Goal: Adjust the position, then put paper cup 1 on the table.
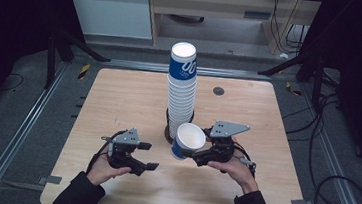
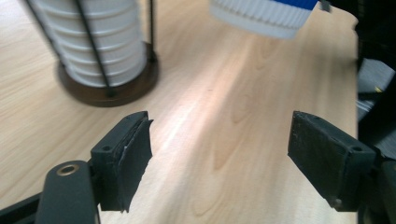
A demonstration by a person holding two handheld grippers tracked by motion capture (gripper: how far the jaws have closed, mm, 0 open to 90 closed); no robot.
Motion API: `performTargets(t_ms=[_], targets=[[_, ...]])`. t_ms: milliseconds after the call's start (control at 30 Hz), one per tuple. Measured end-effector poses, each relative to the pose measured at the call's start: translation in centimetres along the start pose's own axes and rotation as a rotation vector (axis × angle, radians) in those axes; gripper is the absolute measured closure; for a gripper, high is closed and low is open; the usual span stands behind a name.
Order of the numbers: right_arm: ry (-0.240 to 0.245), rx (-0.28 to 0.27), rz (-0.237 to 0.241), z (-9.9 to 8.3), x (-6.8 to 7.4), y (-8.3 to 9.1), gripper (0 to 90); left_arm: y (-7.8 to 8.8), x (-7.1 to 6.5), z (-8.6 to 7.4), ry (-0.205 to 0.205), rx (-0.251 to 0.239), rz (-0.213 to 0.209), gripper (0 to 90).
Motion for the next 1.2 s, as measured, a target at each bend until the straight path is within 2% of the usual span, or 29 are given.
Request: performTargets(t_ms=[33, 67, 133, 167, 233, 267, 367, 400, 433, 467, 500, 533, 567, 600, 633, 667, 700, 733, 767, 800, 833, 867, 933, 967, 1000, 1100, 1200], targets=[[0.000, 0.000, 0.000, 0.0, 0.0, 0.0, 20.0, 0.0, 0.0, 0.0, 0.000, 0.000, 0.000, 20.7], [-0.007, 0.011, -0.055, -0.1, -0.8, 0.4, 19.9, 0.4, 0.4, 0.0, 0.014, -0.015, 0.023, 20.5], [-0.021, 0.018, -0.098, -0.2, -1.5, 0.7, 19.9, 0.7, 0.7, -0.1, 0.026, -0.026, 0.036, 20.5], [-0.021, 0.018, -0.098, -0.2, -1.5, 0.7, 19.9, 0.7, 0.7, -0.1, 0.026, -0.026, 0.036, 20.5], [-0.037, 0.024, -0.157, -0.4, -2.4, 1.2, 19.9, 1.0, 1.1, -0.2, 0.042, -0.038, 0.051, 20.6], [-0.045, 0.027, -0.212, -0.4, -3.2, 1.6, 19.9, 1.2, 1.2, -0.2, 0.048, -0.045, 0.058, 20.7], [-0.053, 0.040, -0.302, -0.5, -4.3, 2.2, 19.9, 1.7, 1.7, -0.2, 0.069, -0.064, 0.082, 20.9], [-0.053, 0.040, -0.302, -0.5, -4.3, 2.2, 19.9, 1.7, 1.7, -0.2, 0.069, -0.064, 0.082, 20.9], [-0.054, 0.042, -0.322, -0.6, -4.5, 2.3, 19.9, 1.8, 1.8, -0.2, 0.073, -0.067, 0.091, 20.9], [-0.054, 0.052, -0.352, -0.6, -4.8, 2.5, 19.9, 2.0, 2.0, -0.3, 0.080, -0.070, 0.106, 20.9], [-0.048, 0.069, -0.412, -0.7, -5.5, 2.9, 19.9, 2.0, 2.1, -0.3, 0.087, -0.072, 0.107, 21.0], [-0.058, 0.074, -0.431, -0.8, -5.9, 3.1, 19.9, 2.2, 2.3, -0.4, 0.090, -0.073, 0.113, 21.0], [-0.058, 0.074, -0.431, -0.8, -5.9, 3.1, 19.9, 2.3, 2.4, -0.4, 0.095, -0.076, 0.124, 21.0], [-0.065, 0.082, -0.478, -1.0, -6.7, 3.5, 19.9, 2.6, 2.6, -0.5, 0.102, -0.077, 0.141, 21.0], [-0.065, 0.082, -0.478, -1.0, -6.7, 3.5, 19.9, 2.6, 2.6, -0.5, 0.102, -0.077, 0.141, 21.0], [-0.067, 0.091, -0.522, -1.2, -7.3, 3.9, 19.9, 2.9, 2.9, -0.6, 0.111, -0.084, 0.161, 21.0], [-0.067, 0.091, -0.522, -1.2, -7.3, 3.9, 19.9, 2.9, 2.9, -0.6, 0.111, -0.084, 0.161, 21.0], [-0.070, 0.102, -0.545, -1.4, -7.7, 4.1, 19.9, 3.0, 3.0, -0.6, 0.117, -0.088, 0.167, 21.0], [-0.068, 0.111, -0.572, -1.6, -8.1, 4.3, 19.8, 3.1, 3.2, -0.6, 0.123, -0.088, 0.178, 21.1], [-0.066, 0.128, -0.623, -2.0, -8.9, 4.7, 19.8, 3.3, 3.4, -0.7, 0.131, -0.089, 0.198, 21.1], [-0.066, 0.128, -0.623, -2.0, -8.9, 4.7, 19.8, 3.3, 3.4, -0.7, 0.131, -0.089, 0.198, 21.0], [-0.076, 0.146, -0.663, -2.6, -9.7, 5.1, 19.7, 3.3, 3.5, -0.8, 0.137, -0.091, 0.203, 21.1], [-0.085, 0.151, -0.676, -2.9, -10.1, 5.4, 19.7, 3.5, 3.6, -0.8, 0.142, -0.093, 0.212, 21.0], [-0.097, 0.181, -0.708, -3.5, -11.0, 5.8, 19.5, 3.5, 3.8, -0.9, 0.150, -0.097, 0.216, 21.0], [-0.096, 0.190, -0.720, -3.8, -11.3, 5.9, 19.5, 3.5, 3.8, -0.9, 0.152, -0.097, 0.216, 21.0], [-0.102, 0.199, -0.740, -4.3, -11.9, 6.1, 19.5, 3.5, 3.8, -0.9, 0.150, -0.097, 0.219, 21.0], [-0.123, 0.229, -0.767, -5.6, -13.0, 6.6, 19.5, 3.5, 4.0, -1.0, 0.155, -0.095, 0.224, 21.0]])
Point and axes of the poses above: each handheld gripper's, and its own axes: y roughly backward along the jaws, z roughly out of its top, x roughly to its left, the point moved 4 cm from there along -y, roughly forward along the jaws, and after that the axes turned 11 degrees about -z, right-handed, at the moved point
